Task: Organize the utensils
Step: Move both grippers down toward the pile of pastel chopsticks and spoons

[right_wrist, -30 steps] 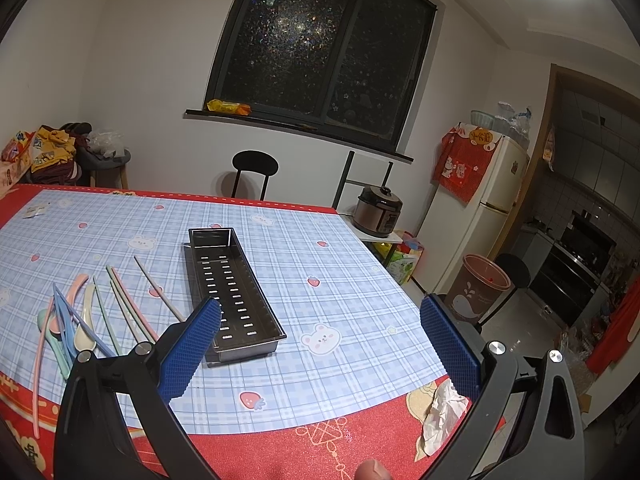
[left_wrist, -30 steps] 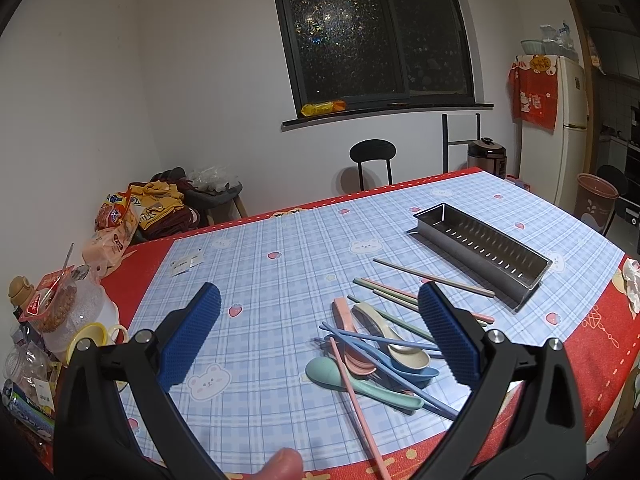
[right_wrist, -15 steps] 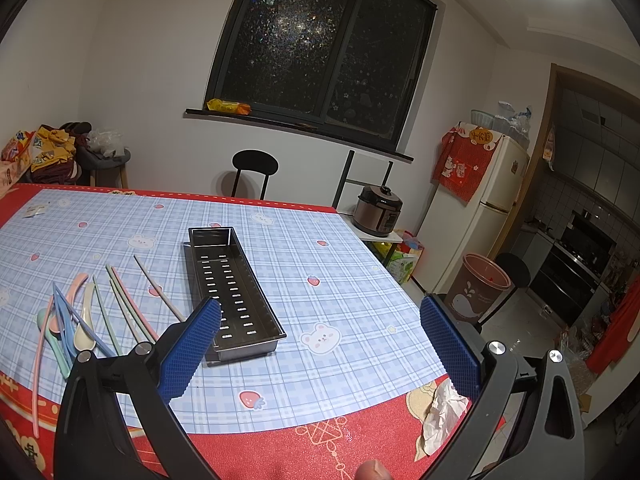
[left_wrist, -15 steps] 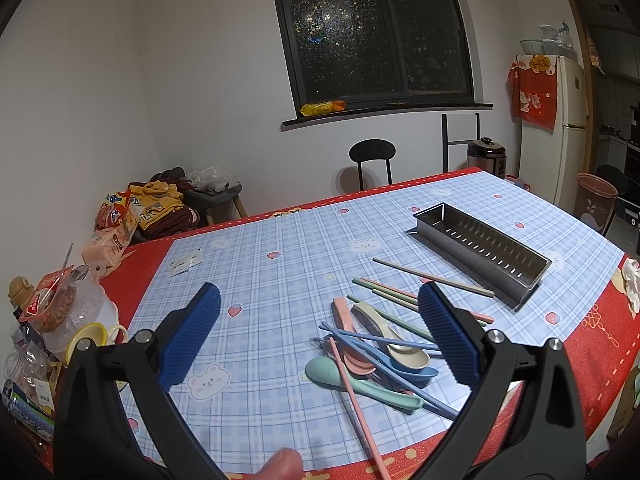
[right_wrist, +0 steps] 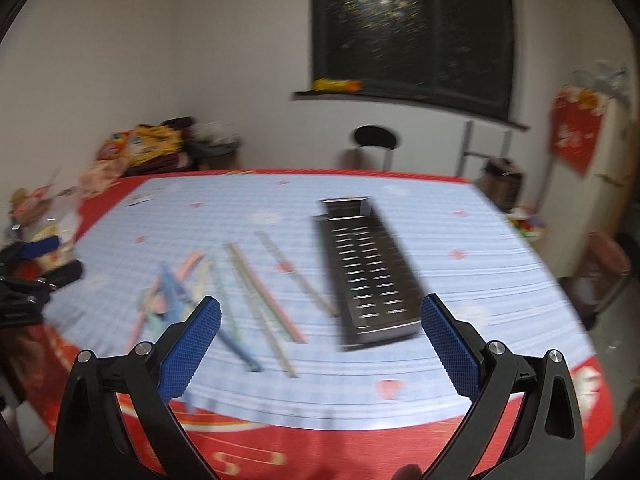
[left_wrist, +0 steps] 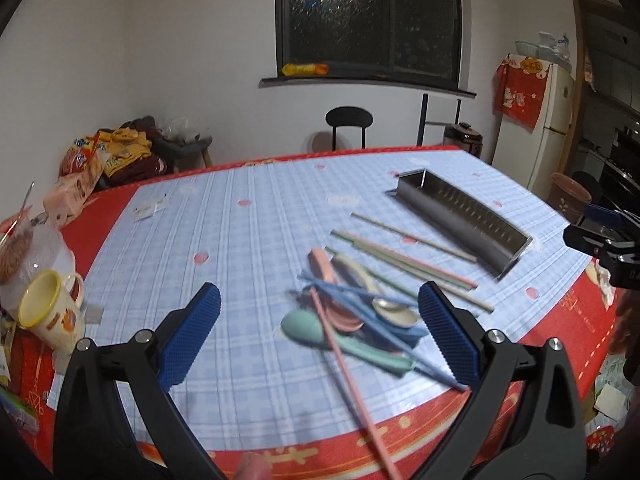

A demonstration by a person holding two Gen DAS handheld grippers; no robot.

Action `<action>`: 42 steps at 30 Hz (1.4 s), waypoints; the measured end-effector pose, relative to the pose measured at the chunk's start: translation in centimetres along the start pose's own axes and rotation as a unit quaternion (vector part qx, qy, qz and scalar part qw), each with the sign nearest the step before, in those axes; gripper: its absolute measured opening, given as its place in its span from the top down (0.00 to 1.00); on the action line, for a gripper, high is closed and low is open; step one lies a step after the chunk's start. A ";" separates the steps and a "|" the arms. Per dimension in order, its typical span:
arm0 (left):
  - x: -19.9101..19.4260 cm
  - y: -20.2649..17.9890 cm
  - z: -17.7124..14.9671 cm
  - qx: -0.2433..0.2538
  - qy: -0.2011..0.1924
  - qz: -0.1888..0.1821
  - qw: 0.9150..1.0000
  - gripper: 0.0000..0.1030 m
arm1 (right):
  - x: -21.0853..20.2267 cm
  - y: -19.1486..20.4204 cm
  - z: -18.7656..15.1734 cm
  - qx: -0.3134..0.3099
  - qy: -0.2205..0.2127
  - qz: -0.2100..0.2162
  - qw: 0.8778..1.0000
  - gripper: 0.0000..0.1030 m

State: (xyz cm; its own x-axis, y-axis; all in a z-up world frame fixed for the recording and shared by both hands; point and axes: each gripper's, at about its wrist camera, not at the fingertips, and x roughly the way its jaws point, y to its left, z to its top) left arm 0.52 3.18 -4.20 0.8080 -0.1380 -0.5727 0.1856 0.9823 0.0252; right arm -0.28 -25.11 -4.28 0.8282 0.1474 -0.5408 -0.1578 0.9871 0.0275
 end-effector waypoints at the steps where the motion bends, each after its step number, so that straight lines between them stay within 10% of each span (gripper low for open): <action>1: 0.1 0.2 -0.5 0.005 -0.003 0.004 1.000 0.05 | 0.5 0.5 -0.2 -0.002 0.001 0.016 1.000 0.05; 25: 3.9 1.6 -4.9 -0.029 0.049 -0.020 0.998 0.07 | 8.0 5.4 -4.1 -0.070 0.078 0.137 0.985 0.06; 29: 4.3 1.4 -5.4 -0.034 0.059 -0.035 0.997 0.32 | 8.6 7.0 -4.7 -0.087 0.096 0.167 0.977 0.28; 36: 4.3 1.0 -5.9 -0.041 0.062 -0.060 0.995 0.46 | 10.3 9.6 -5.8 -0.095 0.145 0.216 0.961 0.70; 42: 5.2 0.4 -6.4 -0.048 0.072 -0.078 0.993 0.54 | 10.8 10.0 -6.0 -0.102 0.157 0.212 0.959 0.82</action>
State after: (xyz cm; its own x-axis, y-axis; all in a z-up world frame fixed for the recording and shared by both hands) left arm 1.21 3.70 -12.41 0.6844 -0.2766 -0.6746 0.2427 0.9589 -0.1469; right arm 3.84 -14.00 -14.93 0.4680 0.4745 -0.7455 -0.5732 0.8051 0.1526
